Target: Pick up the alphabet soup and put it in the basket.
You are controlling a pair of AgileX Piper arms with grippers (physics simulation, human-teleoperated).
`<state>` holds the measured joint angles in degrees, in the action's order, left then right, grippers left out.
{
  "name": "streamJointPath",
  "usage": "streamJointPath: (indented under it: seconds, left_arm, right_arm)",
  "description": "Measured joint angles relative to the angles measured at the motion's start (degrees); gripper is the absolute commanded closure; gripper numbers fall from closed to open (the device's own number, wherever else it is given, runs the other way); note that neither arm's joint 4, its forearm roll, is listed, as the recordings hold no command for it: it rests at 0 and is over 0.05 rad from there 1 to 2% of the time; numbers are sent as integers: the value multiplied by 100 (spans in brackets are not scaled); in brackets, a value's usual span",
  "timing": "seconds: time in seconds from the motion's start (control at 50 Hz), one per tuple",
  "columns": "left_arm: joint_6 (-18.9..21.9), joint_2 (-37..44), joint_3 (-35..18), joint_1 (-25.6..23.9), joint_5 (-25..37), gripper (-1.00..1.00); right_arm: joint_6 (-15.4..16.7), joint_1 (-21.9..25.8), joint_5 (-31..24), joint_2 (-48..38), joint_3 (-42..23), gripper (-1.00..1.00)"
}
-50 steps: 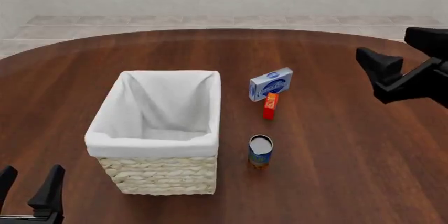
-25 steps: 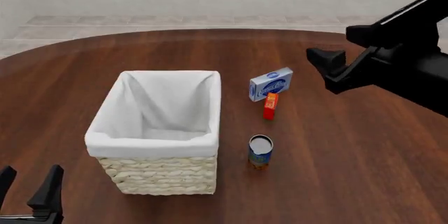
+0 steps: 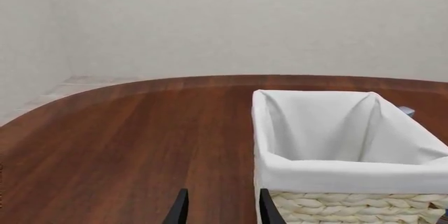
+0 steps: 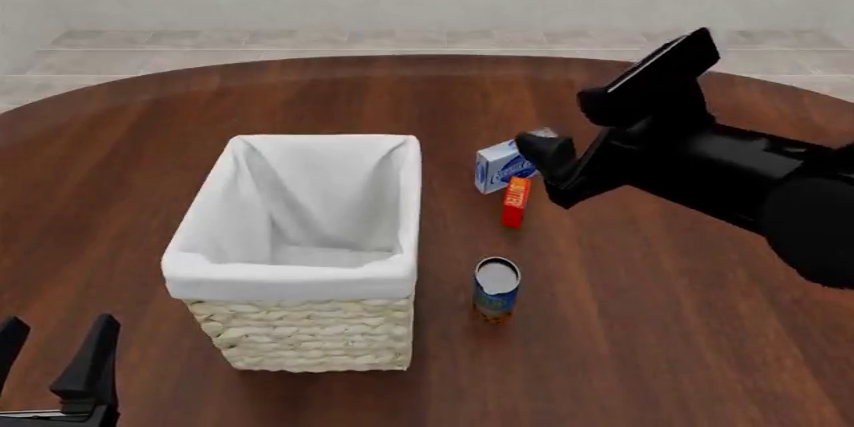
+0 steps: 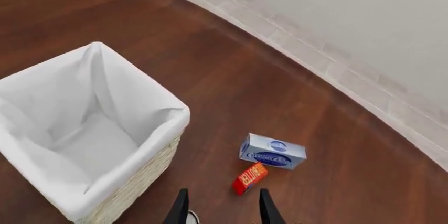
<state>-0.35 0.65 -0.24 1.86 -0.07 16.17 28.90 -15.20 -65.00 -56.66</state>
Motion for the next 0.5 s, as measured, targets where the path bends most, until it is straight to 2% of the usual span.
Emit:
streamJointPath:
  seconds: [0.5]
  left_arm:
    - [-5,1,0,22,1,-100]
  right_arm:
    - [49,513,273,-548,166,-100]
